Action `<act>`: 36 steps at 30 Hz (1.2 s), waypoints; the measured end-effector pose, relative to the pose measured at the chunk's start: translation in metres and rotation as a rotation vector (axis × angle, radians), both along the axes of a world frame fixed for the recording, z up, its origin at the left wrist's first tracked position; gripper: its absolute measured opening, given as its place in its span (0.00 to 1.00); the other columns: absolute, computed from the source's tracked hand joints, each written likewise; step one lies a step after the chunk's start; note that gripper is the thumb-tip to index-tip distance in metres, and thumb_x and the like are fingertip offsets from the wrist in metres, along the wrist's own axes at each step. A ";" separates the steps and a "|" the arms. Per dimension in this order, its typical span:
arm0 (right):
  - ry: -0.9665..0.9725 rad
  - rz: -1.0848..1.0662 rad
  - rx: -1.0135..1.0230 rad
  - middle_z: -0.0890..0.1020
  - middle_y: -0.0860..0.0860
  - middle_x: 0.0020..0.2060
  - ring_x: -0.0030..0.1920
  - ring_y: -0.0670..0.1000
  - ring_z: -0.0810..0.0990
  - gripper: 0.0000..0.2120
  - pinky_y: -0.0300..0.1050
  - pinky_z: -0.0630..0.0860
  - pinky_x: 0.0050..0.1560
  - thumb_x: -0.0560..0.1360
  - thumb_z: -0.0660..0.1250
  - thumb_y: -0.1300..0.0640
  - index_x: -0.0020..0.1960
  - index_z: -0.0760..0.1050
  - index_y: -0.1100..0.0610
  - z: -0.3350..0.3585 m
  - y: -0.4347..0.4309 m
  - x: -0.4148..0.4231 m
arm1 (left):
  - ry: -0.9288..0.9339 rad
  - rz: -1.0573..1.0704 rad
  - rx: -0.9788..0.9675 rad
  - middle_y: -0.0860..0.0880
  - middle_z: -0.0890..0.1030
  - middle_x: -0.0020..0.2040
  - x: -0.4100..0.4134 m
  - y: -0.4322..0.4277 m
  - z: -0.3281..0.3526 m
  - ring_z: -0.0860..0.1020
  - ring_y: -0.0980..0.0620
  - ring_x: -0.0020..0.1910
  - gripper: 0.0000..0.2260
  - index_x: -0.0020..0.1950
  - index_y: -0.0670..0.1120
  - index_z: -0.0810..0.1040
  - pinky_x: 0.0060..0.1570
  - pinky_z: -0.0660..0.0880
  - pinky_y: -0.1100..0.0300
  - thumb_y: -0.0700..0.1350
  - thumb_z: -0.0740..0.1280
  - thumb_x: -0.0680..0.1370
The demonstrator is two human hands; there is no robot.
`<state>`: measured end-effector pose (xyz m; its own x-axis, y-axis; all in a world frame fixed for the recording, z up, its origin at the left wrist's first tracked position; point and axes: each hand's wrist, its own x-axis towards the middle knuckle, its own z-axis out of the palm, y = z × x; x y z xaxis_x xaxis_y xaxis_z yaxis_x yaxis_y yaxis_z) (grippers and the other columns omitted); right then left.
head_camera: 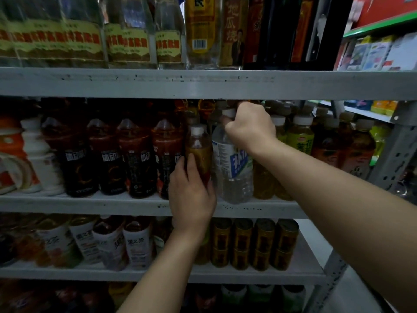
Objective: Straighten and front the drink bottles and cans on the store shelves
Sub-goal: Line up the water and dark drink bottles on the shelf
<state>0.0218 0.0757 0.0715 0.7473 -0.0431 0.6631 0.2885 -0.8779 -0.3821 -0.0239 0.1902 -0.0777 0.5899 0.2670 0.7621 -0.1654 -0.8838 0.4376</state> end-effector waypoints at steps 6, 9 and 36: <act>-0.122 -0.105 -0.055 0.74 0.50 0.35 0.34 0.53 0.72 0.13 0.45 0.67 0.33 0.73 0.62 0.43 0.45 0.73 0.53 -0.008 -0.008 0.002 | -0.059 -0.038 0.047 0.42 0.69 0.66 0.010 0.004 0.040 0.79 0.43 0.47 0.28 0.72 0.43 0.65 0.33 0.72 0.58 0.49 0.68 0.74; -0.133 -0.114 -0.096 0.74 0.50 0.35 0.34 0.53 0.71 0.13 0.45 0.68 0.33 0.73 0.60 0.42 0.46 0.73 0.52 -0.010 -0.017 0.001 | -0.049 0.007 0.107 0.41 0.69 0.66 0.019 0.005 0.058 0.80 0.43 0.39 0.30 0.72 0.43 0.64 0.28 0.64 0.61 0.54 0.68 0.74; 0.163 -0.070 0.120 0.73 0.48 0.34 0.35 0.52 0.72 0.12 0.45 0.72 0.35 0.66 0.67 0.45 0.41 0.71 0.52 0.000 -0.012 -0.006 | 0.216 -0.382 0.195 0.46 0.76 0.61 0.041 0.043 0.106 0.75 0.45 0.58 0.21 0.66 0.50 0.70 0.52 0.72 0.56 0.49 0.66 0.74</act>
<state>0.0162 0.0634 0.0713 0.8368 -0.1700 0.5204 0.1542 -0.8390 -0.5219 0.0167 0.2332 0.0282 0.7682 -0.1354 0.6258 -0.4179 -0.8465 0.3298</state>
